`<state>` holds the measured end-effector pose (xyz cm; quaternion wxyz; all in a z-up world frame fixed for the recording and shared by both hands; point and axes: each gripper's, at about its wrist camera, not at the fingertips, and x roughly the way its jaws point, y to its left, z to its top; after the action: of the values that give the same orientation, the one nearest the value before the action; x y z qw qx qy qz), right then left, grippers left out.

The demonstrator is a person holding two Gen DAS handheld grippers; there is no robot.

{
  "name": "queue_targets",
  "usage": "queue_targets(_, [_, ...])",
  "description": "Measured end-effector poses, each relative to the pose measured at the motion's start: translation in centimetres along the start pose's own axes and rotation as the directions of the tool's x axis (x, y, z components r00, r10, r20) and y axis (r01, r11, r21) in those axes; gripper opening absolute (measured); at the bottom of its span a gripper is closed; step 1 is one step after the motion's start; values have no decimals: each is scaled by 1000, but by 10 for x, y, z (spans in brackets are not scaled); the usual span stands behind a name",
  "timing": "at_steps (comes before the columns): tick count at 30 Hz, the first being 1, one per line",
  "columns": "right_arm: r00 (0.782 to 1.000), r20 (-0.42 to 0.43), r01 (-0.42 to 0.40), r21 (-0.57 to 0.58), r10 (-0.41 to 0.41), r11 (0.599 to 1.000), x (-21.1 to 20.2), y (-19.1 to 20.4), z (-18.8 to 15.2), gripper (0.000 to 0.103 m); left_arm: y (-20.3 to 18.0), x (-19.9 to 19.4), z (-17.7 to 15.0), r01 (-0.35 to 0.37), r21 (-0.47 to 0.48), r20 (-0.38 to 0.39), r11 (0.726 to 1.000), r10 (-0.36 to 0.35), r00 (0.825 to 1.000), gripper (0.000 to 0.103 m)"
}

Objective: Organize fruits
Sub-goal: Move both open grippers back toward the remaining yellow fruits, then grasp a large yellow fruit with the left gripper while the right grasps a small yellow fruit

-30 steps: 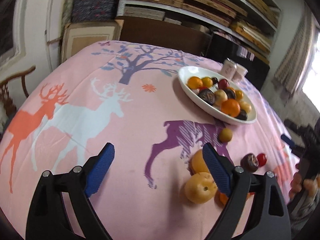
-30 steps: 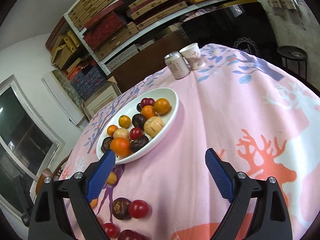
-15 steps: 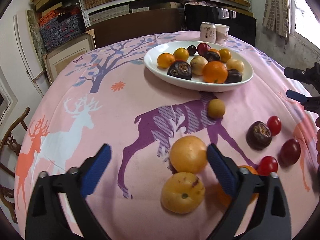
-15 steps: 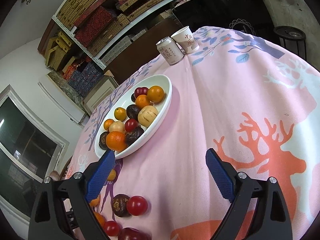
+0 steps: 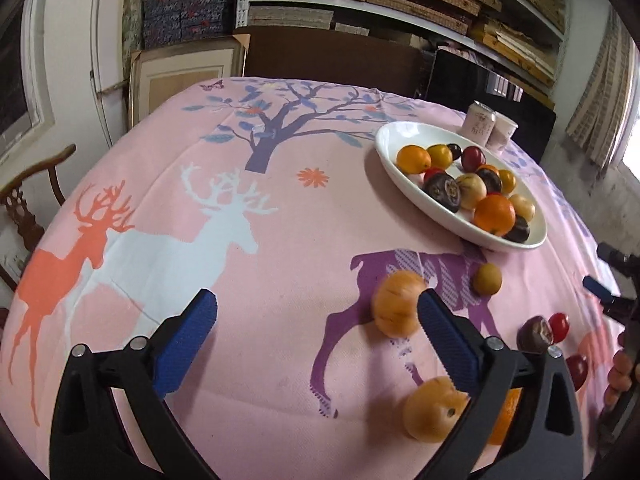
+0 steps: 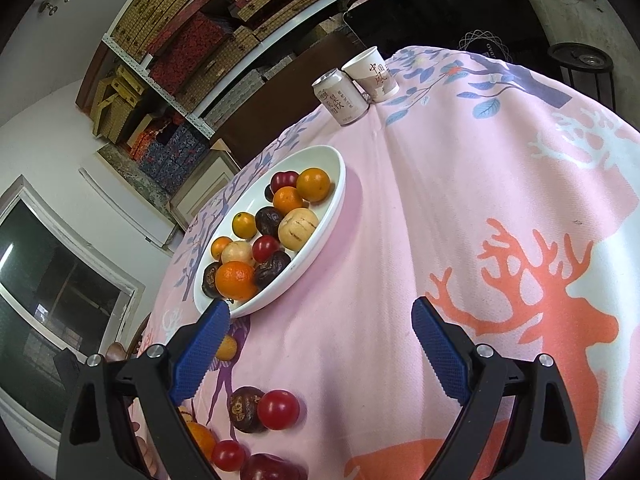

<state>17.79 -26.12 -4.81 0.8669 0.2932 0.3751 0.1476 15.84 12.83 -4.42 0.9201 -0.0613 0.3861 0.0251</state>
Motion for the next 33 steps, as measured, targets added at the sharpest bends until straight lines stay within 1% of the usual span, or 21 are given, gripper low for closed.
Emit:
queue_targets(2, [1000, 0, 0, 1, 0, 1000, 0, 0, 0, 93, -10, 0, -3, 0, 44, 6, 999, 0, 1000, 99])
queue_targets(3, [1000, -1, 1, 2, 0, 1000, 0, 0, 0, 93, -16, -1, -4, -13, 74, 13, 997, 12, 1000, 99])
queue_targets(6, [1000, -3, 0, 3, 0, 1000, 1, 0, 0, 93, -24, 0, -9, -45, 124, 16, 991, 43, 999, 98])
queue_targets(9, [1000, -5, 0, -6, 0, 1000, 2, 1, -1, 93, -24, 4, -8, -42, 122, 3, 992, 42, 999, 98])
queue_targets(15, [1000, -8, -2, -12, 2, 1000, 2, 2, 0, 93, -25, 15, -2, -13, 114, -16, 993, 15, 1000, 99])
queue_targets(20, [1000, -11, 0, -19, 0, 1000, 2, 2, 0, 93, -33, 15, -1, -6, 144, 1, 990, 6, 1000, 98])
queue_targets(22, [1000, -13, 3, -23, -4, 1000, 3, 3, -1, 93, -35, 15, 0, -3, 151, 9, 989, 2, 1000, 95])
queue_targets(24, [1000, -15, 5, -26, -5, 1000, 3, 3, -1, 93, -36, 16, 1, -1, 155, 8, 988, -1, 1000, 76])
queue_targets(27, [1000, -16, 6, -29, -7, 1000, 3, 4, -2, 93, -34, 23, 2, 20, 141, -29, 990, -16, 999, 64])
queue_targets(28, [1000, -17, 7, -31, -7, 1000, 3, 4, -2, 93, -33, 24, 3, 27, 136, -37, 990, -23, 999, 62])
queue_targets(32, [1000, -20, 9, -41, -10, 999, 5, 7, -3, 93, -35, 24, 2, 38, 142, -36, 989, -33, 999, 62])
queue_targets(33, [1000, -20, 10, -44, -11, 999, 5, 8, -4, 93, -37, 25, 2, 40, 149, -38, 988, -34, 999, 60])
